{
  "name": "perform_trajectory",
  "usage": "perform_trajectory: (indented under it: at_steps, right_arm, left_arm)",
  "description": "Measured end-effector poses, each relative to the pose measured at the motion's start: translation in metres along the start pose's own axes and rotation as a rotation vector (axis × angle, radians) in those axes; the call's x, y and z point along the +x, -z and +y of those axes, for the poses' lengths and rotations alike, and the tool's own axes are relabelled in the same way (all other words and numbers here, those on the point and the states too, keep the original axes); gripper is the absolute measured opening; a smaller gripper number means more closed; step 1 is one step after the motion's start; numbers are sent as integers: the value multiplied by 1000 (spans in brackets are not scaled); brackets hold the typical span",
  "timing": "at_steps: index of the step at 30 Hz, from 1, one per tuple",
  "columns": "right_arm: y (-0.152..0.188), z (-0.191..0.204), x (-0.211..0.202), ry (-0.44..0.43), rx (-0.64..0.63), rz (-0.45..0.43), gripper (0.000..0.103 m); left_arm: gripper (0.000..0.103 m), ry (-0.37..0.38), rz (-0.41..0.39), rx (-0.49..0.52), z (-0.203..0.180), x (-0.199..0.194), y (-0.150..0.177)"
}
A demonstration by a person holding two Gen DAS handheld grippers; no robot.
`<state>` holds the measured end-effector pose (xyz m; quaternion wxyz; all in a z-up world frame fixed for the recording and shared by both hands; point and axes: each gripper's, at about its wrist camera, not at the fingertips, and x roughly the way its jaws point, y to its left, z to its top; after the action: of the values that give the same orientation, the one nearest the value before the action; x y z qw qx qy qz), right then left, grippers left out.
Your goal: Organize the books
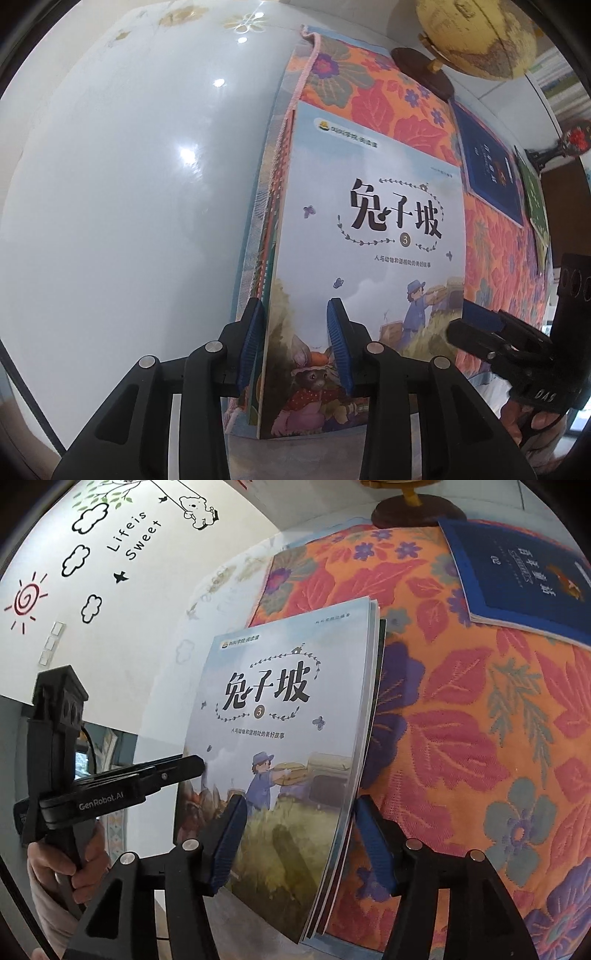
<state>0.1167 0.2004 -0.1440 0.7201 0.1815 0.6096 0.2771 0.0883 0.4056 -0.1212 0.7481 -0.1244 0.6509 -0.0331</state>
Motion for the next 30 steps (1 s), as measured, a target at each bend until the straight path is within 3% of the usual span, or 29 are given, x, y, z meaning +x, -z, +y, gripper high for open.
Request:
perform_trajectory:
  at_steps: [4, 8, 10, 13, 21, 27, 30]
  right_arm:
    - [-7, -29, -23, -17, 87, -105, 60]
    - [-17, -80, -55, -29, 251, -268, 61]
    - [-22, -104, -65, -33, 318, -298, 61]
    - [-24, -131, -86, -9, 356, -348, 61]
    - [-24, -185, -116, -24, 397, -353, 61]
    - [-23, -228, -141, -36, 424, -343, 61]
    - [-22, -245, -149, -54, 436, -332, 61]
  left_arm:
    - [32, -116, -48, 30, -13, -12, -6]
    - [32, -108, -136, 52, -37, -33, -19]
    - [33, -81, -175, 90, -57, -38, -27]
    - [33, -38, -169, 147, -94, -30, -43]
    - [33, 118, -157, 122, -194, 29, -87]
    - [34, -16, -88, 23, -230, 92, -114]
    - [35, -19, -124, -15, -234, 95, -115]
